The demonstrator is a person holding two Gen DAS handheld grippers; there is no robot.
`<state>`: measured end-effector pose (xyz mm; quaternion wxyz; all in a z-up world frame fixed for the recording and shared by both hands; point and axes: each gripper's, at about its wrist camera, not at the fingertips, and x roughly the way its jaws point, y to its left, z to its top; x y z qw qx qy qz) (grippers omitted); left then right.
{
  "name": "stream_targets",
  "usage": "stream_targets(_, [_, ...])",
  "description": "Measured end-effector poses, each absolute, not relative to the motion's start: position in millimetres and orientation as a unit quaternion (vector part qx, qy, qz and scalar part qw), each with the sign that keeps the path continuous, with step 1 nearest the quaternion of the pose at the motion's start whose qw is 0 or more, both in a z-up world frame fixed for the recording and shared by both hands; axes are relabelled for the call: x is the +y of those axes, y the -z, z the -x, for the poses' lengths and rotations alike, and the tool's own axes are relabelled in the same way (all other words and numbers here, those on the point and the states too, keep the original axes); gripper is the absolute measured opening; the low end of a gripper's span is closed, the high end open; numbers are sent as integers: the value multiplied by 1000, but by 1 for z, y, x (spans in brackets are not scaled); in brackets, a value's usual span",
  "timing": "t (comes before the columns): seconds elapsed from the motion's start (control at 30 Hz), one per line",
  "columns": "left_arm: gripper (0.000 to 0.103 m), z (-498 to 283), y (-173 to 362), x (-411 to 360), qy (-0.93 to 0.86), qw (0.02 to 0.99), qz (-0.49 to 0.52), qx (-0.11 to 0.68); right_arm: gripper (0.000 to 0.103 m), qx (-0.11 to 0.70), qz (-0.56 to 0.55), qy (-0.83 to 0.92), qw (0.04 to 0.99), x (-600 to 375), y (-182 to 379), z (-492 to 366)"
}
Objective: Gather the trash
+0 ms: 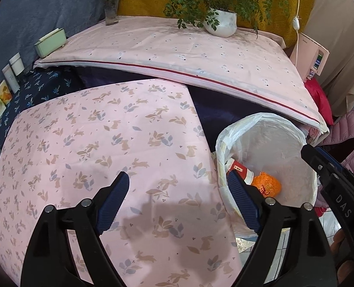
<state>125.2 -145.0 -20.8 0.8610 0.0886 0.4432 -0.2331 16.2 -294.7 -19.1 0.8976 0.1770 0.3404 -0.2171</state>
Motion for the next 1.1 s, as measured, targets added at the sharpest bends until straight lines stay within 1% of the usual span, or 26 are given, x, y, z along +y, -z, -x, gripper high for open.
stream_targets(0.13, [83, -124, 21, -140, 224, 866, -97, 437, 36, 340, -162, 219, 900, -288, 16, -15])
stream_targets(0.27, [84, -122, 21, -133, 217, 869, -98, 435, 41, 342, -151, 219, 901, -283, 14, -13])
stream_targets(0.4, [84, -116, 21, -129, 214, 872, -106, 428, 53, 343, -141, 221, 902, -276, 13, -8])
stream_targets(0.47, [89, -113, 21, -127, 213, 873, -109, 425, 59, 343, -133, 225, 902, -272, 12, -5])
stream_targets(0.63, [90, -108, 23, -126, 207, 875, -120, 421, 72, 340, -121, 232, 903, -266, 9, 2])
stream_targets(0.77, [90, -105, 24, -121, 205, 874, -117, 425, 78, 336, -114, 239, 904, -262, 7, 10])
stream_targets(0.83, [91, -103, 24, -118, 204, 874, -113, 426, 83, 339, -115, 239, 903, -262, 8, 13])
stream_targets(1.0, [92, -99, 24, -113, 203, 875, -115, 425, 85, 344, -113, 233, 902, -258, 8, 19])
stream_targets(1.07, [92, -97, 24, -111, 202, 875, -115, 425, 89, 346, -105, 235, 902, -254, 8, 21])
stream_targets(1.1, [92, -96, 25, -110, 202, 875, -114, 425, 94, 347, -101, 234, 902, -252, 8, 21])
